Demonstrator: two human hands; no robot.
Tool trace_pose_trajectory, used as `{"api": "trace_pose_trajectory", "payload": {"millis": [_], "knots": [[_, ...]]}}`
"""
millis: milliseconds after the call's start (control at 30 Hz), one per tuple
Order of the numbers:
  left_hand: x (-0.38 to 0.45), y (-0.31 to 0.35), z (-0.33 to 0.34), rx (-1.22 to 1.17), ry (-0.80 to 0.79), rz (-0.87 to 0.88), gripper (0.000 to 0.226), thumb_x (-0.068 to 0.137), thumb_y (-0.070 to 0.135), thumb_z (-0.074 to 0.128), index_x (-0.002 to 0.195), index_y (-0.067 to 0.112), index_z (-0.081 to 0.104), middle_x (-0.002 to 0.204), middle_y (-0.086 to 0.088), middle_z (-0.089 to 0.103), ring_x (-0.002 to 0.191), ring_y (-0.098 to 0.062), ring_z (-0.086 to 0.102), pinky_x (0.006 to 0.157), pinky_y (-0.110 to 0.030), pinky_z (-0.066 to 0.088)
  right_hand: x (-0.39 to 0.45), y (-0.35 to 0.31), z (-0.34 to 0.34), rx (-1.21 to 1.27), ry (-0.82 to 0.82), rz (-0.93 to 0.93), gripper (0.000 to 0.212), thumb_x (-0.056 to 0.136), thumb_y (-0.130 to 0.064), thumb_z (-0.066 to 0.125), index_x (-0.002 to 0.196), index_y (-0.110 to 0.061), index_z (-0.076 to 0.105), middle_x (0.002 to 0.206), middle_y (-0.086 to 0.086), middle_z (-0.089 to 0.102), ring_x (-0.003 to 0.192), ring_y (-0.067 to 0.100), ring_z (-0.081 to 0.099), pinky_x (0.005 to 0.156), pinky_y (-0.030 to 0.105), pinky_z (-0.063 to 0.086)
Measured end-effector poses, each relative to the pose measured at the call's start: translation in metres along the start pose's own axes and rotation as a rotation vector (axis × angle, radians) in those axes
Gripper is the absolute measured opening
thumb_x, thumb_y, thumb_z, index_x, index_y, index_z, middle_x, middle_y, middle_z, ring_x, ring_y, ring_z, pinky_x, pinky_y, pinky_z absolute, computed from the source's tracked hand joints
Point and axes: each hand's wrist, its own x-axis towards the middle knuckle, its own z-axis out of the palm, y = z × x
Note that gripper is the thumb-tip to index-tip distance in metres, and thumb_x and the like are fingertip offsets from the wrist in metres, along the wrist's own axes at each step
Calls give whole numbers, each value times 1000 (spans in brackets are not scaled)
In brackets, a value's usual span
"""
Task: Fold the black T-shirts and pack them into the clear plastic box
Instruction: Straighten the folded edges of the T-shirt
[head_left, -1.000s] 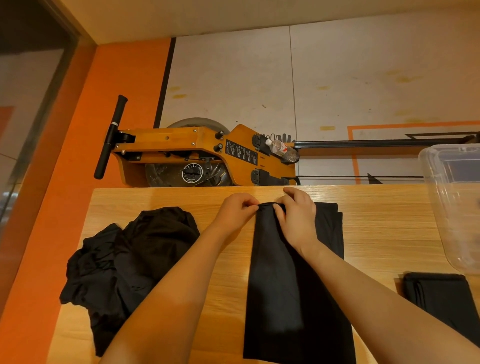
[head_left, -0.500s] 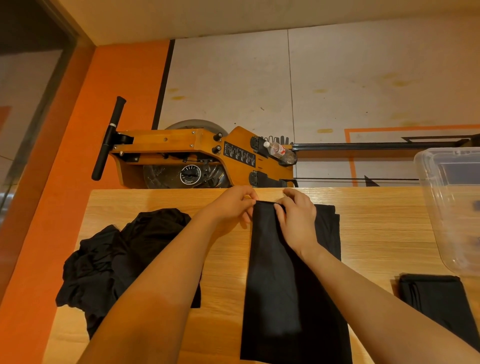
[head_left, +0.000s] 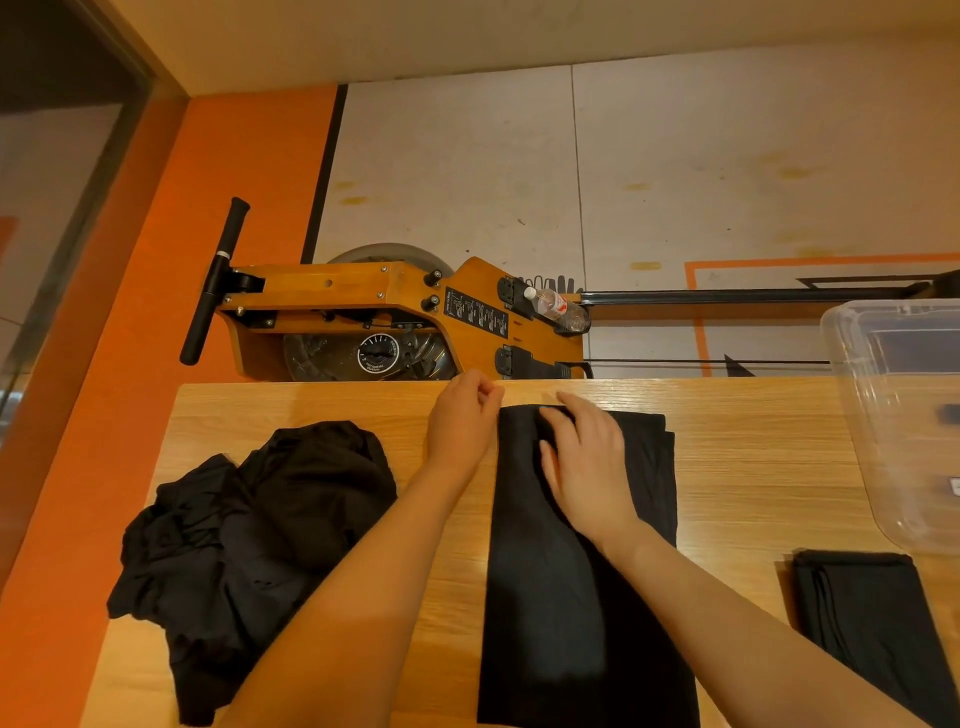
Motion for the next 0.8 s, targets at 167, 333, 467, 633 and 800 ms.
{"api": "trace_pose_trajectory", "payload": {"millis": [167, 333, 467, 633, 800], "knots": [[-35, -14, 27, 351, 102, 375, 17, 94, 27, 53, 105, 18, 64, 106, 2, 63, 101, -16, 58, 89, -34, 45, -27, 5, 12, -150, -215, -10, 50, 95, -31, 36, 133, -8, 57, 144, 13, 50, 136, 27, 44, 115, 42, 25], [-46, -38, 43, 714, -142, 394, 67, 94, 55, 21, 152, 21, 22, 160, -2, 19, 147, -27, 16, 114, -45, 20, -33, 18, 12, -244, -300, -12, 65, 98, -50, 31, 147, -9, 40, 156, 14, 33, 146, 28, 26, 116, 46, 17], [-45, -41, 41, 742, -252, 321, 71, 91, 63, 5, 151, 31, -14, 160, 0, -19, 147, -27, -17, 117, -50, -3, -43, 36, 5, -291, -238, 202, 75, 96, -59, 25, 153, -9, 28, 161, 15, 21, 150, 29, 15, 119, 47, 13], [-63, -34, 44, 747, -105, 357, 72, 93, 57, 16, 154, 20, 2, 162, -6, 1, 149, -26, 1, 116, -47, 9, -48, 45, -9, -280, -149, 348, 78, 96, -58, 28, 153, -5, 22, 161, 17, 18, 150, 29, 10, 119, 49, 10], [-77, -36, 55, 743, -154, 466, 70, 93, 56, 22, 152, 18, 21, 160, -7, 17, 148, -25, 12, 116, -48, 21, -68, 46, -7, -316, -237, 6, 70, 98, -55, 27, 151, -10, 34, 161, 12, 22, 149, 27, 15, 119, 49, 12]]}}
